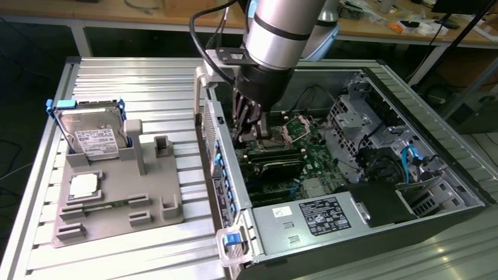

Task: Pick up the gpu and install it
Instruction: 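Press down on the gpu until it lock into place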

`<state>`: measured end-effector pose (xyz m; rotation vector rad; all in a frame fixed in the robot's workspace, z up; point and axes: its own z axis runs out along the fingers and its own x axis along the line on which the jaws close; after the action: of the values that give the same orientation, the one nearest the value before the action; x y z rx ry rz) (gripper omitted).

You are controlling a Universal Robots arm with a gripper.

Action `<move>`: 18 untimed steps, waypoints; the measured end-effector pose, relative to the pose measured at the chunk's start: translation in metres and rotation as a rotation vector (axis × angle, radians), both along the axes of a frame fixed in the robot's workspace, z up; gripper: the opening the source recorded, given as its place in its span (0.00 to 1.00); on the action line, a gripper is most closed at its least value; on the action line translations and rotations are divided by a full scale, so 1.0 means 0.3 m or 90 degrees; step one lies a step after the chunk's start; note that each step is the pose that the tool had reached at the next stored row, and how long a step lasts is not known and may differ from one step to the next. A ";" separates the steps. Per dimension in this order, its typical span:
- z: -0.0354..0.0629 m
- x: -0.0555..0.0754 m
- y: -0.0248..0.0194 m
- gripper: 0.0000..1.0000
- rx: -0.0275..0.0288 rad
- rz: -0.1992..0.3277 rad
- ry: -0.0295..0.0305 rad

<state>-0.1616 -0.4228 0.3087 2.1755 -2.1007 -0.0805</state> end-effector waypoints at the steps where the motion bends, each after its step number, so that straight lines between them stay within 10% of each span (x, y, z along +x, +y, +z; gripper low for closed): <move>1: 0.000 0.000 0.000 0.11 0.0000 0.000 -0.0007; 8: 0.000 -0.030 -0.006 0.11 -0.0001 0.000 -0.0103; 18: 0.000 -0.029 -0.033 0.11 0.0008 0.000 -0.0103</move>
<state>-0.1704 -0.4328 0.3088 2.1843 -2.1097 -0.0645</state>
